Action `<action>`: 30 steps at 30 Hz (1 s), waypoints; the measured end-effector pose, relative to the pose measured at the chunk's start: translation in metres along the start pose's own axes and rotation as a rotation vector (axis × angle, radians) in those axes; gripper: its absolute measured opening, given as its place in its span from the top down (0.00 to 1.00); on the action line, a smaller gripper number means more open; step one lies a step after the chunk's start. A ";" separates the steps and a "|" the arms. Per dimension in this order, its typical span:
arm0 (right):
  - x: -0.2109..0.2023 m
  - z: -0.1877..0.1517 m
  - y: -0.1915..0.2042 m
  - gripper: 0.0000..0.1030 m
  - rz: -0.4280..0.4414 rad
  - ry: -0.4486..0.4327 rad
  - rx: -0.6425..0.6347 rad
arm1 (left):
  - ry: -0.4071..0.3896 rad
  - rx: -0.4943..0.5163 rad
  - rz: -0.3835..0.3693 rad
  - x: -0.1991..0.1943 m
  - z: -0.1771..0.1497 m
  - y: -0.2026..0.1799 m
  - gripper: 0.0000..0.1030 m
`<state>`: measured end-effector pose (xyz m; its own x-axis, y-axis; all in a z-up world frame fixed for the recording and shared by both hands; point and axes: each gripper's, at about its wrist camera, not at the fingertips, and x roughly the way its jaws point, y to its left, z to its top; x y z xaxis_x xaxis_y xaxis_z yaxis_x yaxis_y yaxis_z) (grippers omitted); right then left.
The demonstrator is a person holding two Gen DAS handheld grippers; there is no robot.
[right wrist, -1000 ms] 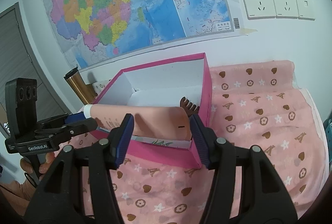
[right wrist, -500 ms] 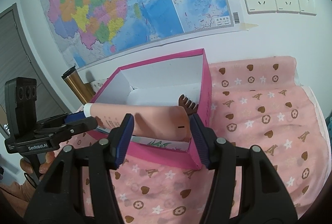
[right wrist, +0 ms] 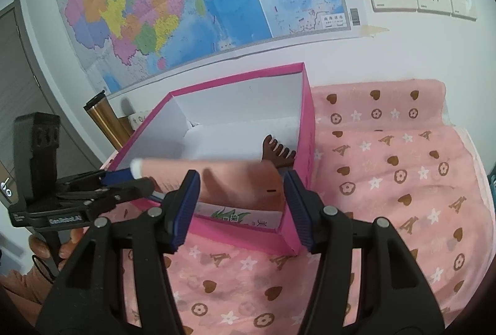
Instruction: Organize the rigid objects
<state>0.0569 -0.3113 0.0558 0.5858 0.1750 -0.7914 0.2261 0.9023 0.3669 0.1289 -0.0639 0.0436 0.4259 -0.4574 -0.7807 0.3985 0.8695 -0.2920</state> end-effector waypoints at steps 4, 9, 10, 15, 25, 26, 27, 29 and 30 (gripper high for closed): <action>-0.003 -0.004 0.004 0.43 -0.008 -0.003 -0.008 | -0.022 0.022 0.001 -0.007 -0.006 -0.004 0.42; -0.015 -0.017 0.020 0.43 -0.010 -0.021 -0.058 | -0.076 0.064 0.042 -0.027 -0.022 -0.013 0.22; -0.018 -0.022 0.025 0.42 -0.012 -0.028 -0.070 | -0.089 0.068 0.048 -0.032 -0.025 -0.014 0.14; -0.023 -0.052 0.051 0.27 -0.035 -0.053 -0.145 | -0.143 0.087 0.094 -0.056 -0.048 -0.019 0.00; -0.012 -0.092 0.072 0.14 -0.152 -0.052 -0.178 | -0.093 0.015 0.197 -0.056 -0.085 -0.009 0.00; -0.011 -0.095 0.074 0.14 -0.147 -0.047 -0.179 | -0.085 0.004 0.204 -0.055 -0.088 -0.007 0.00; -0.011 -0.097 0.076 0.14 -0.150 -0.046 -0.183 | -0.081 -0.005 0.211 -0.054 -0.090 -0.006 0.00; -0.010 -0.102 0.080 0.13 -0.157 -0.040 -0.187 | -0.074 -0.018 0.236 -0.053 -0.093 -0.003 0.00; -0.009 -0.104 0.081 0.13 -0.157 -0.037 -0.183 | -0.073 -0.023 0.254 -0.053 -0.094 -0.003 0.00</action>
<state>-0.0111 -0.1986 0.0418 0.5837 0.0159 -0.8118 0.1733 0.9743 0.1436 0.0284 -0.0243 0.0340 0.5680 -0.2358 -0.7886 0.2529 0.9617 -0.1054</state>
